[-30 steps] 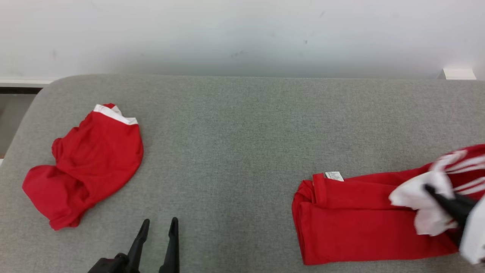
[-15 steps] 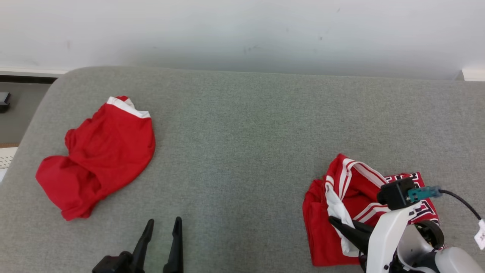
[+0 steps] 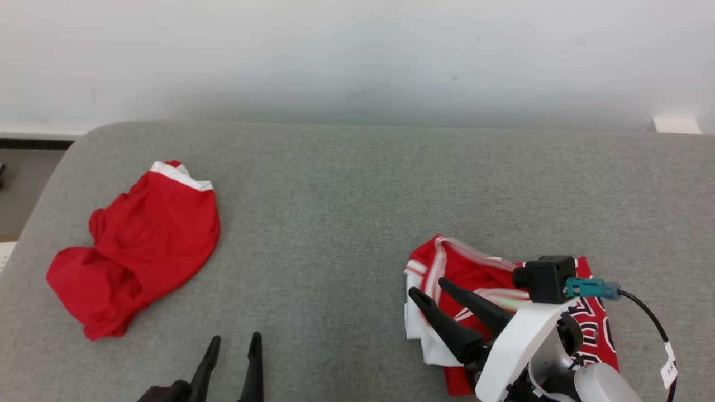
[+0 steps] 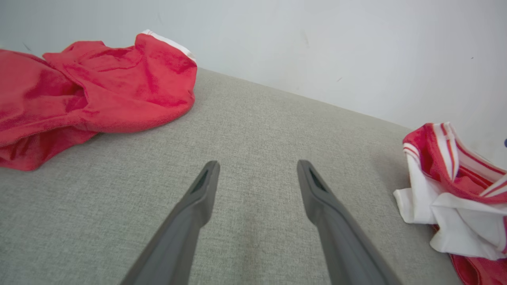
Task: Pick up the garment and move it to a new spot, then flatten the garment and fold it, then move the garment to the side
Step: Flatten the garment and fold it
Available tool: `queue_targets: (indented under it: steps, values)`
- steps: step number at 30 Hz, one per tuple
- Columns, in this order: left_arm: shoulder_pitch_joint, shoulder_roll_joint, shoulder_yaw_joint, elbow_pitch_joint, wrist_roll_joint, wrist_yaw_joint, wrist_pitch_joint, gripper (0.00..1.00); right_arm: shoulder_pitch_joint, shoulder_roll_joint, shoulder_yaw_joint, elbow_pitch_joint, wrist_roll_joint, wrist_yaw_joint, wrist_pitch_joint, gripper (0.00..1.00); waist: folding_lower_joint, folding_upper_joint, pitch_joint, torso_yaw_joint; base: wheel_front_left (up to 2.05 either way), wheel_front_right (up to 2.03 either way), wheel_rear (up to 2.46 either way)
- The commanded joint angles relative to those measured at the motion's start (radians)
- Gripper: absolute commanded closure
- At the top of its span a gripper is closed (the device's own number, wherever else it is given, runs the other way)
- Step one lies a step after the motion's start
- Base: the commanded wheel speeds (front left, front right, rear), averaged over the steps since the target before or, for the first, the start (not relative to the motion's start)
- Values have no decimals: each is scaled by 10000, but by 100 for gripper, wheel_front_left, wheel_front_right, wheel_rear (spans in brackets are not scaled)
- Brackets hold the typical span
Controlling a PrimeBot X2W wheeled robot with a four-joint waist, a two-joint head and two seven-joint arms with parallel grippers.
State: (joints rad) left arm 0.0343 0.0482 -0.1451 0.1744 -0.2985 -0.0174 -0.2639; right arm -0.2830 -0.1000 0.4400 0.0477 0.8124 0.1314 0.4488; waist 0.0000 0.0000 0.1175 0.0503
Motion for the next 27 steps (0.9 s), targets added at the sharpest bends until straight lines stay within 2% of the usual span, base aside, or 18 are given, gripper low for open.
queue_targets:
  steps: [1,8,15,21,25,26,27]
  values:
    - [122,41,89,-11,160,9,-5,0,228,-29,35,-265,-49,-17,-171,0,0,0,-165,-162,0,0,0]
    - [268,41,263,-11,169,-61,-5,0,885,-626,-35,-1145,-913,-17,-454,0,0,0,-491,-465,0,0,0]
    - [420,38,200,-96,161,-76,-5,0,1658,-1169,-1087,-1749,-1982,-17,-1616,0,0,0,-905,-586,0,0,0]
    - [575,41,178,-306,461,-22,-5,0,2731,-1851,-2836,-1419,-3877,-18,-3908,0,0,0,-1227,-597,0,0,0]
    - [630,40,179,-308,688,-31,-5,0,3366,-1864,-3728,-460,-4599,-18,-5631,0,0,0,-1370,-592,0,0,0]
    - [670,40,154,-295,787,-56,-5,0,3587,-1904,-3896,182,-4945,-18,-6460,0,0,0,-1414,-578,0,0,0]
    - [692,40,153,-286,829,-70,-5,0,3663,-1826,-3980,494,-4984,-18,-6749,0,0,0,-1437,-577,0,0,0]
